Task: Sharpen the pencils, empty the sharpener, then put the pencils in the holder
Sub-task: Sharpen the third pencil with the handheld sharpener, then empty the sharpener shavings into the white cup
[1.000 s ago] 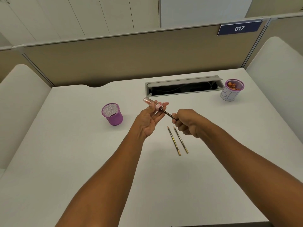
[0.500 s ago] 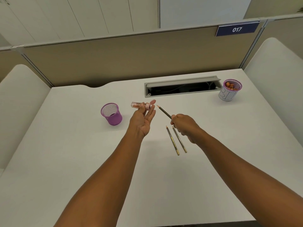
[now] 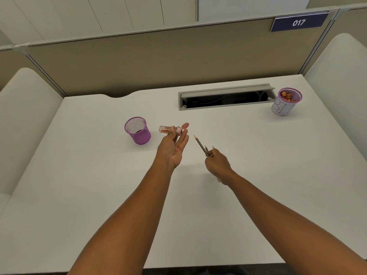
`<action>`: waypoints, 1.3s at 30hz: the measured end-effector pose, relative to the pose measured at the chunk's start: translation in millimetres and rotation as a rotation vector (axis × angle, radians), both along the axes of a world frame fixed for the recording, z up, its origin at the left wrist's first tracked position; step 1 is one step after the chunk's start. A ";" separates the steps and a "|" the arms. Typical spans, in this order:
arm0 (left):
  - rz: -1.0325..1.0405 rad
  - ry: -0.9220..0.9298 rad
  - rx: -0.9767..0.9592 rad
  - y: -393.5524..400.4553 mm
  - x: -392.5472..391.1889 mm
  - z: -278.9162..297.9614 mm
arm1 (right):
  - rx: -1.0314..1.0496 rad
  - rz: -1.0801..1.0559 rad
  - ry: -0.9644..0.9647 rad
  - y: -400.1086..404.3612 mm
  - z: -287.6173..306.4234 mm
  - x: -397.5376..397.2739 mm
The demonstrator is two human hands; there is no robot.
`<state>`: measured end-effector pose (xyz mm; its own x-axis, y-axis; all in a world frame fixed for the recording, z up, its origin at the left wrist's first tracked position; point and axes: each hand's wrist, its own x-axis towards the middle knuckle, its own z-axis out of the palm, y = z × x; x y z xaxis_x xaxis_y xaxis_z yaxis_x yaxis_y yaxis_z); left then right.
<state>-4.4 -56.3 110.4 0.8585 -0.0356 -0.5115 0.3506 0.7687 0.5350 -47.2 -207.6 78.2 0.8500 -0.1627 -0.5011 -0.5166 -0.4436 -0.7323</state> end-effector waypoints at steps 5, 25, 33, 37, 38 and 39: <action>-0.012 0.016 0.006 4.0 -3.7 -12.6 | -0.072 -0.045 -0.066 10.3 -24.9 -4.4; -0.073 0.087 0.047 17.2 3.7 -48.8 | -0.279 -0.074 -0.078 38.6 -85.6 -6.3; -0.075 0.122 0.045 19.2 10.0 -53.8 | -0.391 -0.058 -0.061 41.4 -90.2 -2.2; -0.080 0.138 0.047 18.8 13.5 -54.6 | -0.399 -0.046 -0.066 41.2 -89.6 0.0; -0.081 0.144 0.043 18.7 14.4 -54.9 | -0.400 -0.045 -0.065 41.3 -89.6 0.0; -0.081 0.149 0.040 18.4 14.9 -55.4 | -0.400 -0.044 -0.066 41.3 -89.7 -0.4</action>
<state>10.5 -37.9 55.0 0.7679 -0.0792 -0.6356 0.4888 0.7138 0.5016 -47.5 -166.2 -11.5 0.8660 -0.3708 -0.3356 -0.4993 -0.6787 -0.5385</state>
